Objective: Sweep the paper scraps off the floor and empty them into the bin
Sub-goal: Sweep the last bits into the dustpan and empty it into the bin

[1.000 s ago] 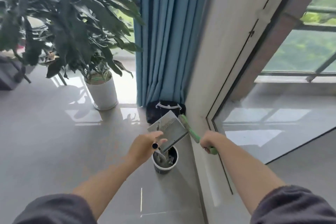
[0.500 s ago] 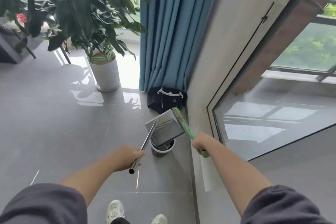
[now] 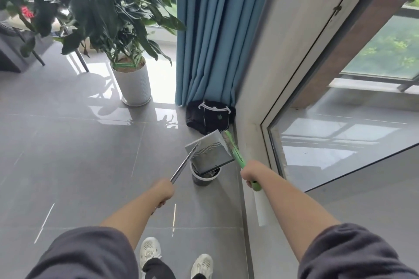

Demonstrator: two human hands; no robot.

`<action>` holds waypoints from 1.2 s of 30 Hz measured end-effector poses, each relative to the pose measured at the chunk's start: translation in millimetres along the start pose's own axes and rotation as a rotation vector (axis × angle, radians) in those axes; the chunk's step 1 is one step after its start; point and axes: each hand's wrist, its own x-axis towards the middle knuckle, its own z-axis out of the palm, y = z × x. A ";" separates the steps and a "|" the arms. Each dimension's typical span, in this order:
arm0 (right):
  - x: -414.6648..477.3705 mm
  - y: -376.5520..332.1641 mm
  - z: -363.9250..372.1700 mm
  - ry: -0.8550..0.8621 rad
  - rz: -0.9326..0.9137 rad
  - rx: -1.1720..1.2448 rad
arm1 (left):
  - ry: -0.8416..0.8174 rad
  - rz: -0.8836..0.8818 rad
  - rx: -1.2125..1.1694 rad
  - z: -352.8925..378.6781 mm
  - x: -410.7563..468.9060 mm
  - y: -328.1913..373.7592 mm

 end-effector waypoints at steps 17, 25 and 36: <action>4.6 4.8 10.7 0.036 0.077 0.049 | 0.245 0.177 0.401 30.5 2.4 -73.1; 7.5 6.2 10.3 0.007 0.092 0.076 | 0.256 0.220 0.477 10.8 -5.3 -85.8; -1.8 0.3 -25.2 -0.162 0.272 0.742 | 0.237 0.330 0.653 -123.0 -21.0 24.5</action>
